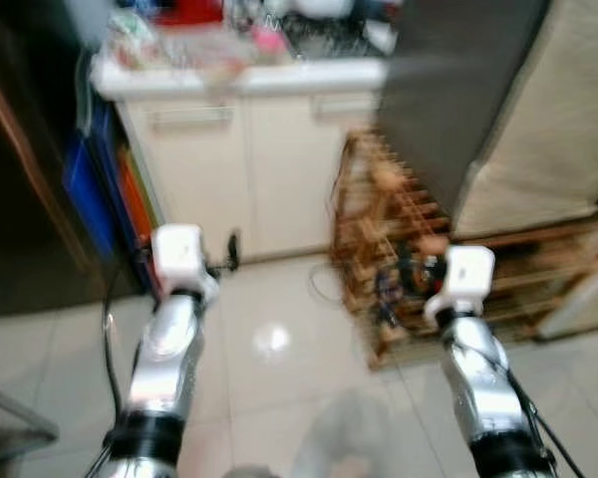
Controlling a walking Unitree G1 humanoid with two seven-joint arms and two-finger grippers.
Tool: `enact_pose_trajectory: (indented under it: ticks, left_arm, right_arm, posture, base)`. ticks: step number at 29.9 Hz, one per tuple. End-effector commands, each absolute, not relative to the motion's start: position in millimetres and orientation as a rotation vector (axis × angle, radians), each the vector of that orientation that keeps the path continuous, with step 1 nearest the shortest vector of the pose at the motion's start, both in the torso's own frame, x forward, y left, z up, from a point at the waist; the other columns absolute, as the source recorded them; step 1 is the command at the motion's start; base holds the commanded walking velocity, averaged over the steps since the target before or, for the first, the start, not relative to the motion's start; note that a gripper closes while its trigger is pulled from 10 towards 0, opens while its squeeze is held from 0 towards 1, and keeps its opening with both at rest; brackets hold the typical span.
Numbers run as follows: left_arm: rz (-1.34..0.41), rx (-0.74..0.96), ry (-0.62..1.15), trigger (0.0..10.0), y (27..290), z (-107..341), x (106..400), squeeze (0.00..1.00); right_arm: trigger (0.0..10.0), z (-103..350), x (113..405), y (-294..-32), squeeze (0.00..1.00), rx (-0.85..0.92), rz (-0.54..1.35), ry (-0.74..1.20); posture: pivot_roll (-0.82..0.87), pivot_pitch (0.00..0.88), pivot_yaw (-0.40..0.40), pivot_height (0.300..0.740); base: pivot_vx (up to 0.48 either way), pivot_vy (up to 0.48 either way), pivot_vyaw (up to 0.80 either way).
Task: Restocking fridge
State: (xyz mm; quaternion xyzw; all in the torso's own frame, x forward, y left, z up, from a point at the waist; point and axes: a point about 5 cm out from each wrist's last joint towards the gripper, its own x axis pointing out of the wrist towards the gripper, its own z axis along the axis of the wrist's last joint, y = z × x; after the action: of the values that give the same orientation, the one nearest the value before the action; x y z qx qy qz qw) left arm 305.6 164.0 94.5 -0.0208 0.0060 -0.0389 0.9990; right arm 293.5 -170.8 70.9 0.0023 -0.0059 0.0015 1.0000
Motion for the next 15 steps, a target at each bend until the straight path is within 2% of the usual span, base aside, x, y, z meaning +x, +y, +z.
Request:
enact_pose_trajectory:
  ticks: [1, 14, 15]
  left_arm:
    - [-0.124, -0.072, 0.001, 10.0, 163, 97, 303, 0.00]
    - [-0.174, -0.001, 0.007, 10.0, 153, 94, 303, 0.00]
    - [-0.190, -0.009, 0.011, 10.0, 152, 93, 303, 0.00]
  right_arm:
    - [10.0, 71, 294, -170, 0.00, -0.002, -0.007, 0.000]
    - [10.0, 68, 294, -159, 0.00, -0.010, 0.023, 0.009]
    - [10.0, 68, 294, -158, 0.00, 0.000, 0.025, 0.009]
  posture:
    - [0.06, 0.000, -0.031, 0.740]
    - [0.06, 0.000, -0.027, 0.740]
    - [0.05, 0.000, -0.024, 0.740]
  base:
    - [0.472, 0.000, 0.00]
    - [0.460, 0.000, 0.00]
    - [0.465, 0.000, -0.59]
